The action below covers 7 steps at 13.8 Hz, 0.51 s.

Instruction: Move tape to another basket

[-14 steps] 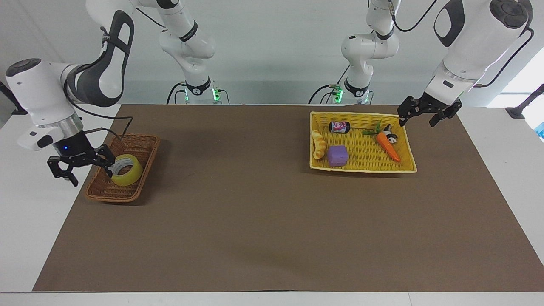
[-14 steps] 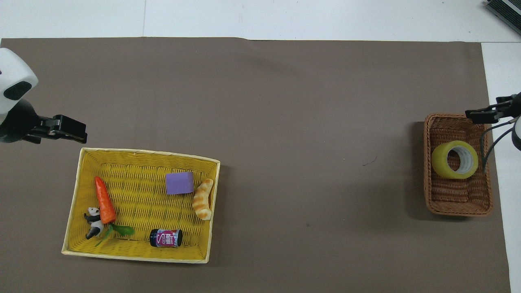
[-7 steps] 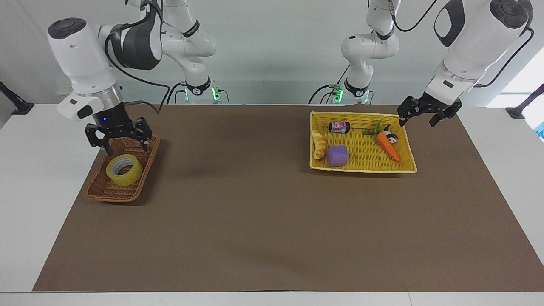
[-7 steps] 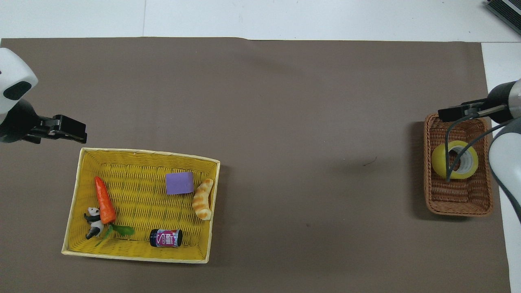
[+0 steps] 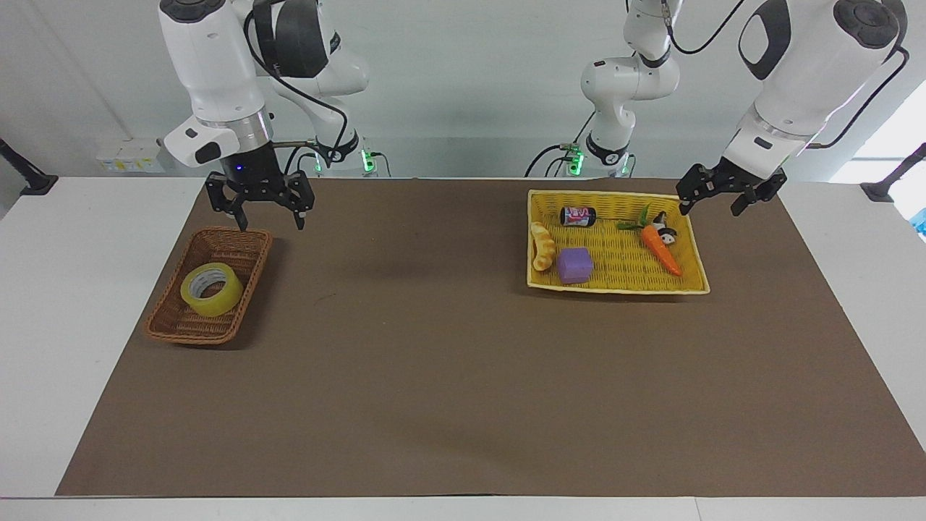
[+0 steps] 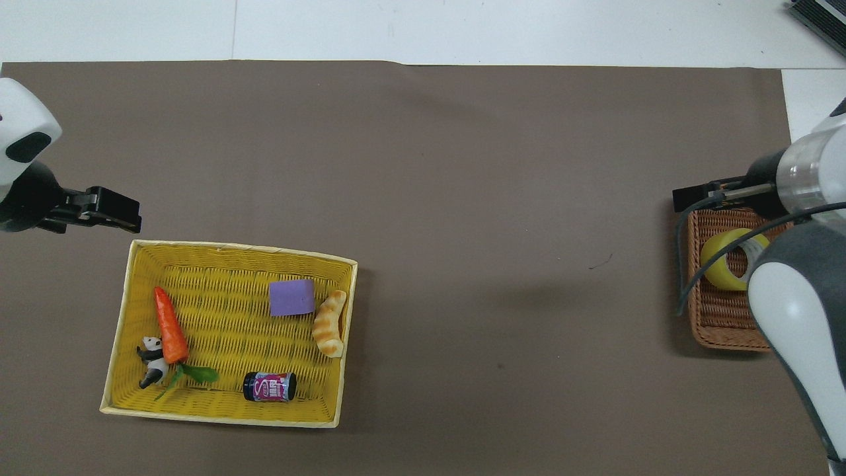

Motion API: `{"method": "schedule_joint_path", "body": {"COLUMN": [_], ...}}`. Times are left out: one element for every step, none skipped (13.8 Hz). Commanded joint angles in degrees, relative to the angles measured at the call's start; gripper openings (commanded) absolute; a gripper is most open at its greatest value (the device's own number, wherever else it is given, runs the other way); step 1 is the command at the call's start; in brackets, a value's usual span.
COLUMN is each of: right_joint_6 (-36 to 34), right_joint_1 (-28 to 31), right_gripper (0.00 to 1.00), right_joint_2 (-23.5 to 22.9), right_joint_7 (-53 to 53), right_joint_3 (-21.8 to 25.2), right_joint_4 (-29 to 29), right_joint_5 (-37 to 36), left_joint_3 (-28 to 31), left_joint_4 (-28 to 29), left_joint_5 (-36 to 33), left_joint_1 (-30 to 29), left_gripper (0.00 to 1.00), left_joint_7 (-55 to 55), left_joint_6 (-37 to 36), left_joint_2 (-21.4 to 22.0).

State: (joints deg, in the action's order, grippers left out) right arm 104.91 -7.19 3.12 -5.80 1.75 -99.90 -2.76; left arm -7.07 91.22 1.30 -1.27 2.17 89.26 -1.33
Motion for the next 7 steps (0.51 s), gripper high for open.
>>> {"method": "schedule_joint_path", "body": {"right_joint_6": [-8.1, -10.8, -12.6, -14.7, -17.4, -19.5, -19.8], "right_joint_1": [0.7, 1.3, 1.6, 1.9, 2.5, 3.0, 3.4], "right_gripper": [1.00, 1.00, 1.00, 1.00, 1.00, 1.00, 1.00], "right_joint_2": [-0.1, -0.3, -0.4, -0.3, -0.2, 0.2, 1.0], "right_joint_7": [-3.0, -3.0, -2.9, -2.9, -2.9, -3.0, -3.0], "right_joint_3": [-0.5, -0.4, 0.0, 0.5, 0.9, 1.0, 1.1], "right_joint_4": [7.5, 10.2, 12.5, 13.9, 15.1, 15.7, 15.1], "right_joint_5": [0.0, 0.0, 0.0, 0.0, 0.0, 0.1, 0.7], "left_joint_3": [-0.7, -0.7, -0.7, -0.7, -0.7, -0.7, -0.7], "left_joint_4": [-1.7, -1.7, -1.7, -1.7, -1.7, -1.7, -1.7], "left_joint_5": [-1.1, -1.0, -1.0, -1.1, -1.0, -1.1, -1.0], "left_joint_1": [-0.9, -0.9, -0.9, -0.9, -0.9, -0.9, -0.9], "left_gripper": [1.00, 1.00, 1.00, 1.00, 1.00, 1.00, 1.00], "left_joint_7": [-0.6, -0.5, -0.5, -0.5, -0.6, -0.5, -0.5], "left_joint_6": [-1.5, -1.5, -1.5, -1.5, -1.5, -1.5, -1.5], "left_joint_2": [-0.7, -0.7, -0.7, -0.7, -0.7, -0.7, -0.7]}}
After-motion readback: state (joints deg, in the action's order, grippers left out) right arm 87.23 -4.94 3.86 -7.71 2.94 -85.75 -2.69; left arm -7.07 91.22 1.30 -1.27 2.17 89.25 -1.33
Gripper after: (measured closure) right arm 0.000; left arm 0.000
